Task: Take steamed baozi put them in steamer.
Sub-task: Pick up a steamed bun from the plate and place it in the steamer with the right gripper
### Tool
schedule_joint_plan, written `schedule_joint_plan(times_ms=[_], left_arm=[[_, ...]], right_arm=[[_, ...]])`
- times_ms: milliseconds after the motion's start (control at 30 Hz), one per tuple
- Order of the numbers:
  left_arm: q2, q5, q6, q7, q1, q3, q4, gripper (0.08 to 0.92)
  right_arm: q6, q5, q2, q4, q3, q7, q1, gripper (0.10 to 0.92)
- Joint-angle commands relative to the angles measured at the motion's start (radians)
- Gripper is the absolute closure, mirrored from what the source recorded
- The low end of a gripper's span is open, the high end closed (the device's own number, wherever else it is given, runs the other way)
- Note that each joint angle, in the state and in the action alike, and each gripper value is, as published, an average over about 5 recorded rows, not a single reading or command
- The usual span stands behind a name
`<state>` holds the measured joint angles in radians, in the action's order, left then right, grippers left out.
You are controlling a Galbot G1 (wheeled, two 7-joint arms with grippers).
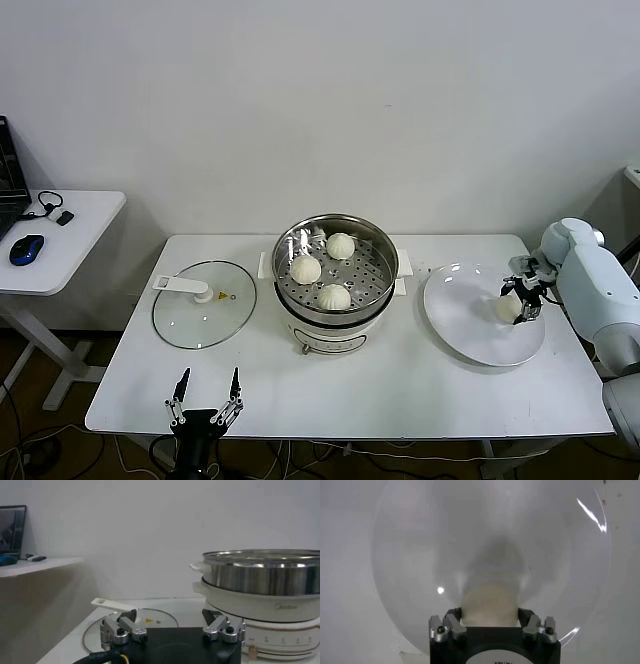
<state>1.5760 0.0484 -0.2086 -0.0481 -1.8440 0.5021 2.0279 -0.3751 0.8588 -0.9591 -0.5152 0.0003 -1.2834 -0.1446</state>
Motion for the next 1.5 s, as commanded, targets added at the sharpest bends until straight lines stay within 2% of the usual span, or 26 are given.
schedule_joint_plan(times_ms=[33,533,700,1100,1500], left_arm=[[0.001,0.001,0.001,0.0,0.0,-0.001,0.0,0.177],[0.008,0.002,0.0,-0.001,0.005,-0.001,0.0,0.177],[0.01,0.004,0.001,-0.001,0.006,-0.002,0.001,0.177],[0.017,0.016,0.004,-0.002,0.008,-0.012,0.002,0.177],[0.016,0.014,0.001,-0.002,0.005,-0.011,0.003,0.177]], right_arm=[[0.0,-0.027,0.007,-0.007,-0.008,-0.013,0.005,0.319],[0.008,-0.386,0.121,-0.263,-0.393,-0.115,0.147,0.316],[-0.009,-0.471,0.128,-0.324,-0.514,-0.146,0.256,0.321],[0.08,-0.71,0.108,-0.549,-0.797,-0.169,0.475,0.321],[0.232,-0.988,0.002,-0.571,-0.996,-0.17,0.646,0.322]])
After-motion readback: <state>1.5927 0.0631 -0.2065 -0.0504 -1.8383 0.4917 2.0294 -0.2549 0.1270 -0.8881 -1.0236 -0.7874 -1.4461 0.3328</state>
